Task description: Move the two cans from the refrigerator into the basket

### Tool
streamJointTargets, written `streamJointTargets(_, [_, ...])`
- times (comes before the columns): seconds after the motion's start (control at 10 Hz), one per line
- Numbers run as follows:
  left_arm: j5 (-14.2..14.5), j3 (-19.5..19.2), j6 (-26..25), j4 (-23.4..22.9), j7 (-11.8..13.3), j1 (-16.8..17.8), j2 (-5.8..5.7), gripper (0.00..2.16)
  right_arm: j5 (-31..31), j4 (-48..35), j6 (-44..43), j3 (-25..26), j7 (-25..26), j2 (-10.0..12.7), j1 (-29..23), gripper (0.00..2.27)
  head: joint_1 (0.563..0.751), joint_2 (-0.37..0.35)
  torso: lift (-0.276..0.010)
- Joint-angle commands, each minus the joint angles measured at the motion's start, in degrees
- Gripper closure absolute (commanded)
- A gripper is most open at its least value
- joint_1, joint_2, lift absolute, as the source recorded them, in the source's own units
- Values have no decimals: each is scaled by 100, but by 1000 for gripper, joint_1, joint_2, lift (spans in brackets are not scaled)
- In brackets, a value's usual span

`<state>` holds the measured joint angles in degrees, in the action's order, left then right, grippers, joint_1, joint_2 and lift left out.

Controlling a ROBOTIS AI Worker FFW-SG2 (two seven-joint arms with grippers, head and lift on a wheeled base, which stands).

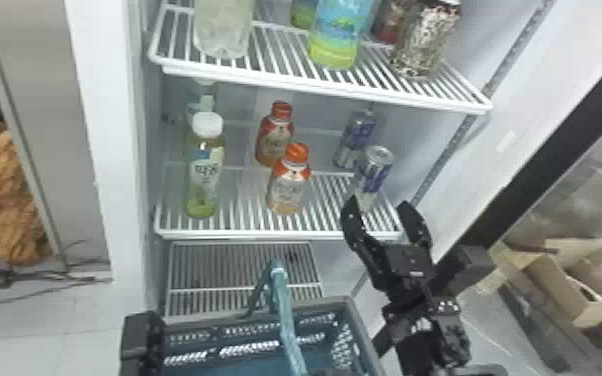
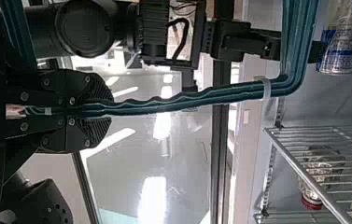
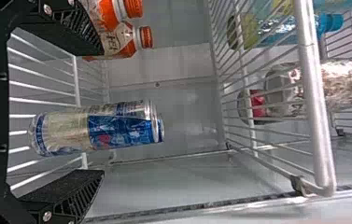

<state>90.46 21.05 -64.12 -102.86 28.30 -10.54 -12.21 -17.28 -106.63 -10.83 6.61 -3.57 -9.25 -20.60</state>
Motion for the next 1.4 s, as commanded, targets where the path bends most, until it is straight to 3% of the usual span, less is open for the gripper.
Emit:
streamJointTargets(0.0, [15, 9, 0, 0, 0, 0, 0, 1208, 49, 208, 0, -10, 15, -24, 204, 105, 695, -350, -266])
streamJointTargets(0.7, [60, 20, 84, 0, 9, 28, 0, 1208, 186, 967, -99, -67, 111, -147, 1020, 140, 695, -350, -266])
streamJointTargets(0.9, [60, 20, 99, 0, 9, 28, 0, 1208, 266, 1080, -113, -78, 111, -173, 1188, 302, 695, -350, -266])
streamJointTargets(1.1, [72, 20, 127, 0, 18, 28, 0, 1208, 266, 1192, -113, -124, 111, -191, 1287, 668, 695, -350, -266])
streamJointTargets(1.3, [83, 20, 155, 0, 18, 28, 0, 1208, 254, 1164, -113, -124, 111, -191, 1287, 835, 695, -350, -266])
